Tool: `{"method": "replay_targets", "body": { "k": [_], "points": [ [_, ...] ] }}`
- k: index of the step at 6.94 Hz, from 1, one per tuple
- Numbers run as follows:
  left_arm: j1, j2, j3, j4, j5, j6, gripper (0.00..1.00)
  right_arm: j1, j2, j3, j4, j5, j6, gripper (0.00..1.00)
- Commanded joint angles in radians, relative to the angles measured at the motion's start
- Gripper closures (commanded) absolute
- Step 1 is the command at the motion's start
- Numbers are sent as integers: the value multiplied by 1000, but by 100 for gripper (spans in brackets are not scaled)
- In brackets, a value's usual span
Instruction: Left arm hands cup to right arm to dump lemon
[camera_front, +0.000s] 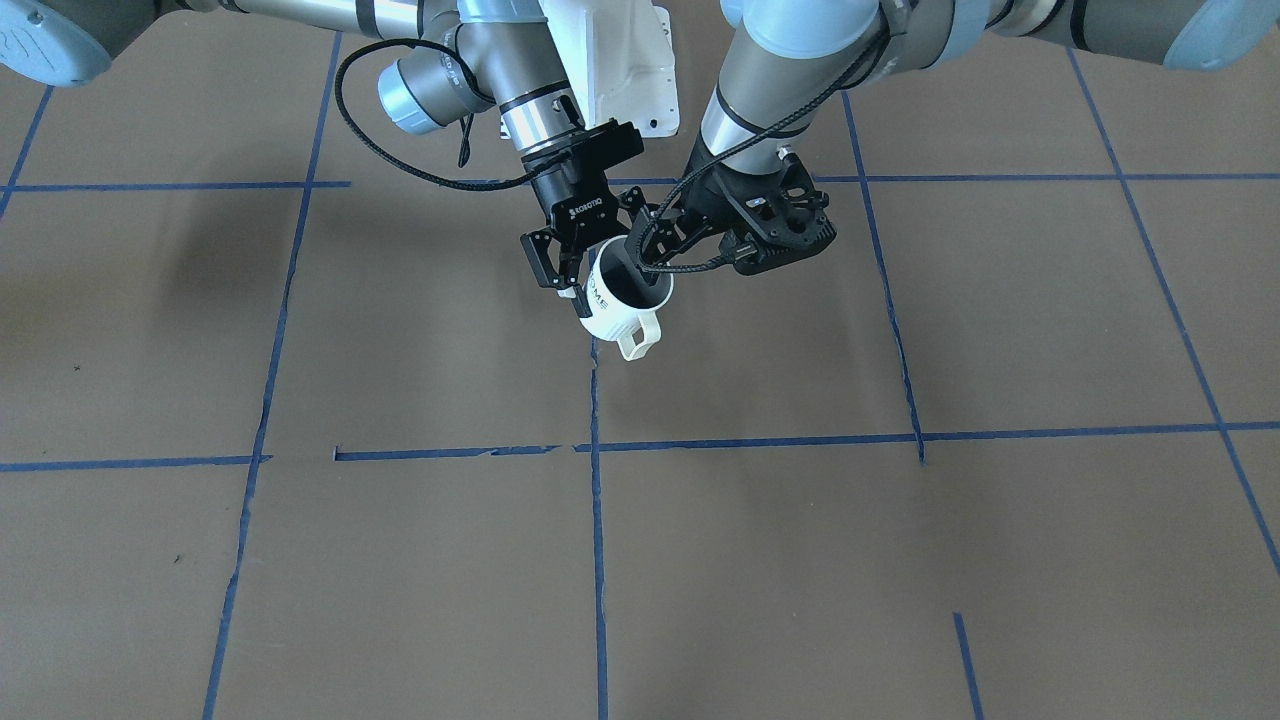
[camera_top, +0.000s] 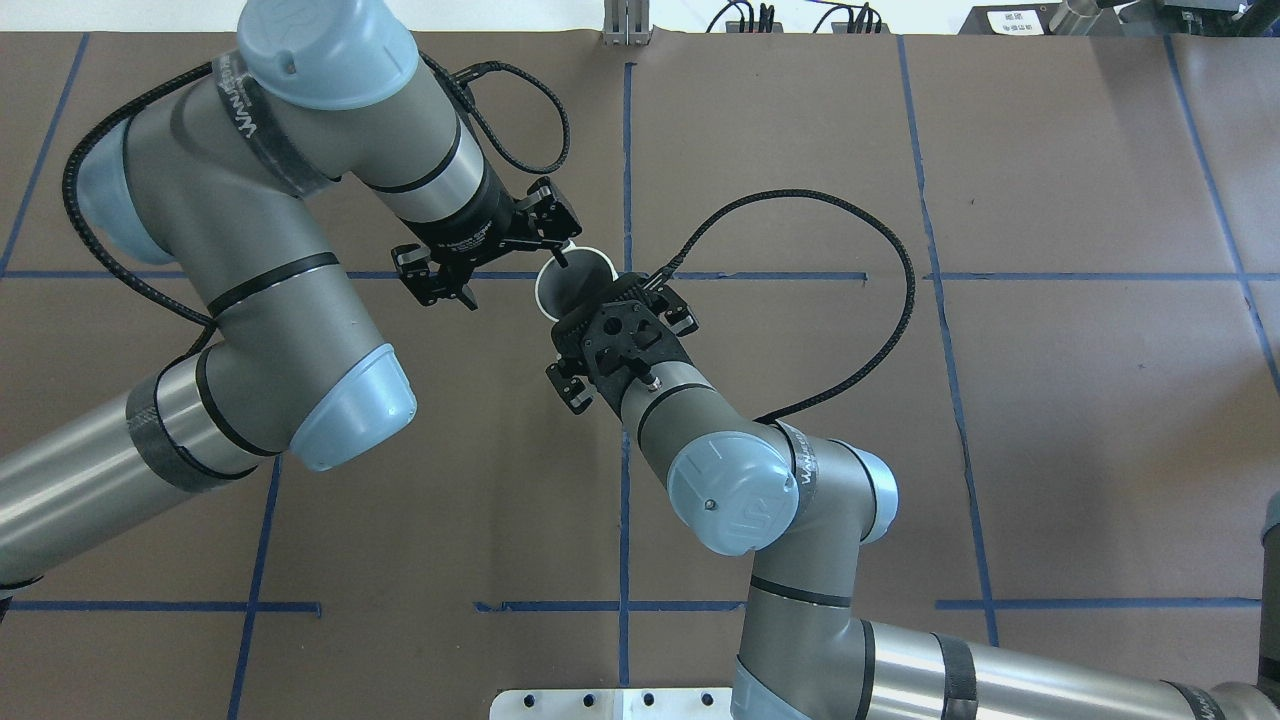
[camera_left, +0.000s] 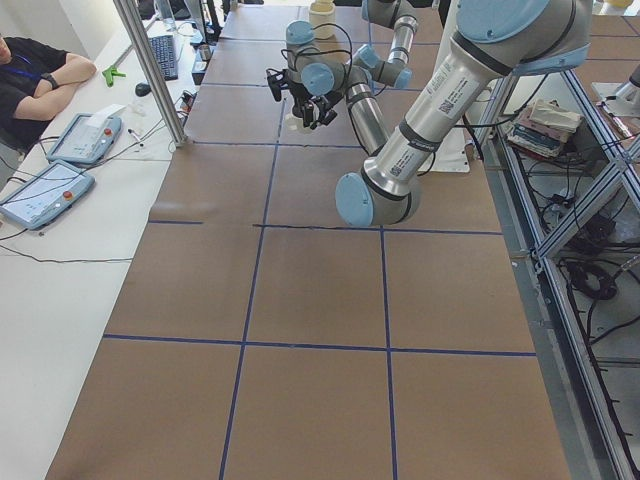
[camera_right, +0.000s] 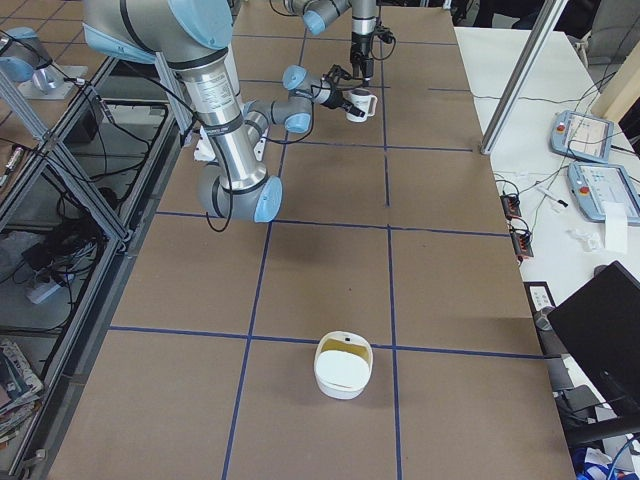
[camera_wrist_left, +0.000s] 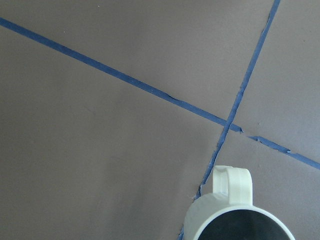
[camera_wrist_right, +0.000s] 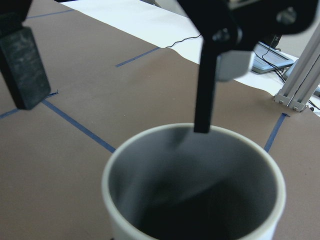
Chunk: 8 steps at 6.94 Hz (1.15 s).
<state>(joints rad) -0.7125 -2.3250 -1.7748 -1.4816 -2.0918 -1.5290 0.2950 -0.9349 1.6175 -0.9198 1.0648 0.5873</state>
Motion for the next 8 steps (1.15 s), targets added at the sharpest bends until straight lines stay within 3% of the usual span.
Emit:
{"method": "replay_targets", "body": {
  "k": [1, 4, 8],
  "points": [
    [7, -5, 6, 0, -2, 0, 2, 0, 1, -1, 6, 0, 0, 45],
    [7, -1, 9, 3, -37, -3, 38, -2, 1, -1, 9, 1, 0, 44],
    [19, 4, 17, 0, -37, 1, 46, 0, 1, -1, 10, 1, 2, 44]
  ]
}}
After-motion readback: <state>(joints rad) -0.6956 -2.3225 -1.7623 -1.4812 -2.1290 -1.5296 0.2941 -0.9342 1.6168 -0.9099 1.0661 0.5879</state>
